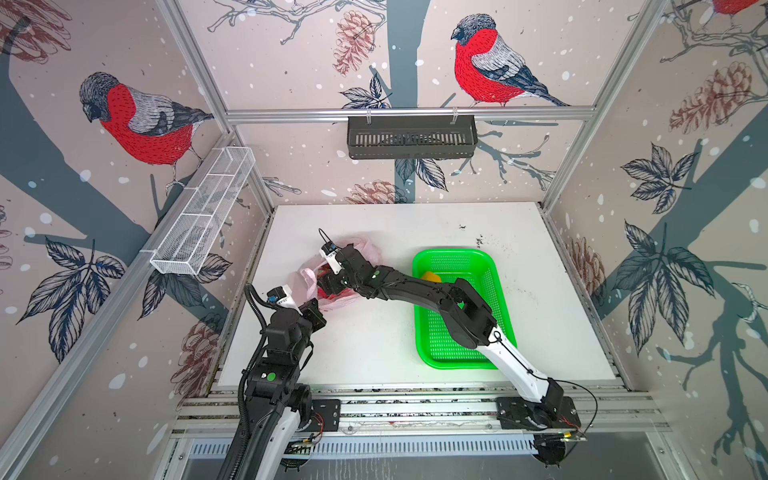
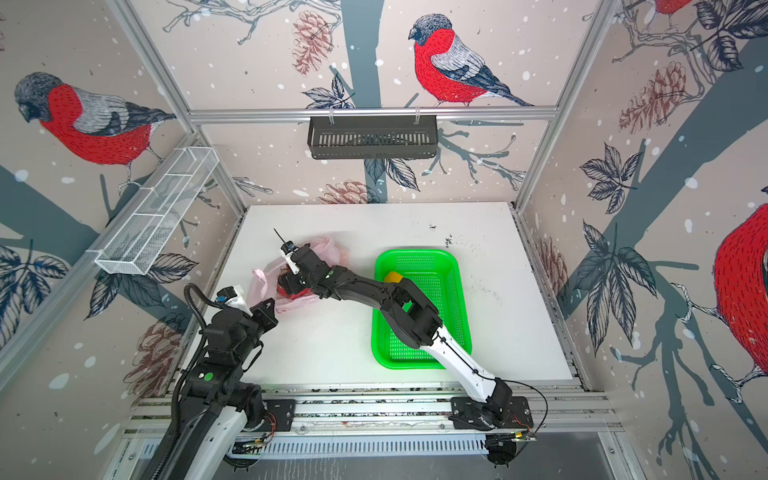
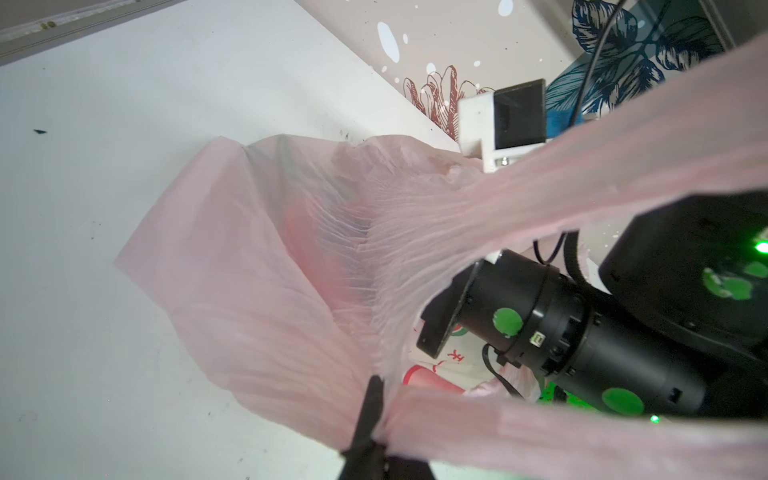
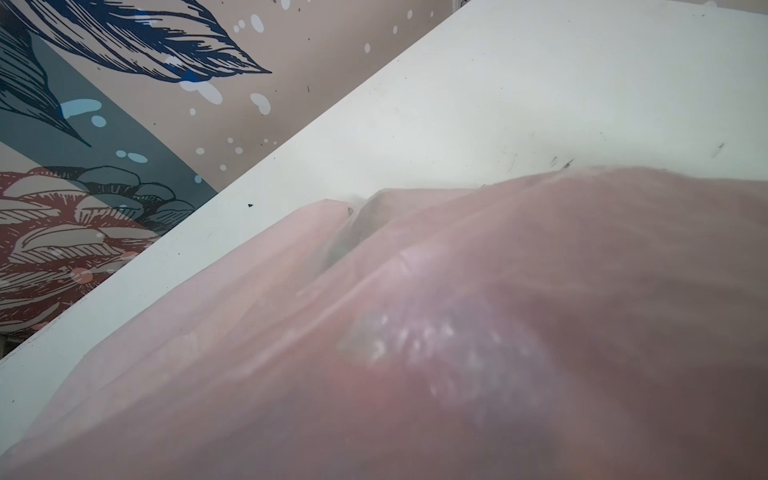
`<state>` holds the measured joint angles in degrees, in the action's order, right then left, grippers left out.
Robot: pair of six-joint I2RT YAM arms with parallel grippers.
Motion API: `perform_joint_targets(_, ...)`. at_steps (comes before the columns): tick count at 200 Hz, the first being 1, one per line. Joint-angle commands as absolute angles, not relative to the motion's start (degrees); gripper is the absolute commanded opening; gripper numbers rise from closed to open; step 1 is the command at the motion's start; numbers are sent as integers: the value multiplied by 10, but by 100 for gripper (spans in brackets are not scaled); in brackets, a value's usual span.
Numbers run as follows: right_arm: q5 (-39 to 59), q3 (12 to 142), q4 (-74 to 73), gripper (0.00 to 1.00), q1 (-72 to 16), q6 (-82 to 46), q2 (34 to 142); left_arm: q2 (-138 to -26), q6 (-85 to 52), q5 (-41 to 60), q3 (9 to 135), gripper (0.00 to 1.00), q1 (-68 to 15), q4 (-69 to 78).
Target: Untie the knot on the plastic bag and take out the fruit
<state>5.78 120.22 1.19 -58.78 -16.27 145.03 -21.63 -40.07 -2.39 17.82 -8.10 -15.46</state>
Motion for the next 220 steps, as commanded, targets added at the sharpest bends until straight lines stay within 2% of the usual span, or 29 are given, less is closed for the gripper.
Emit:
perform_joint_targets(1,45,1192,61,68,-588,-172,1449,-216,-415,-43,174,0,-81,-156)
perform_joint_targets(78,37,1167,71,54,-586,-184,1421,-218,-416,-50,164,0,-81,-153)
perform_joint_targets(127,33,1122,62,49,-586,-191,1390,-214,-419,-66,159,0,-81,-152)
perform_joint_targets(183,41,1075,51,48,-586,-196,1360,-213,-421,-67,156,0,-81,-146)
perform_joint_targets(220,39,1035,47,39,-589,-198,1333,-207,-421,-71,156,0,-81,-149)
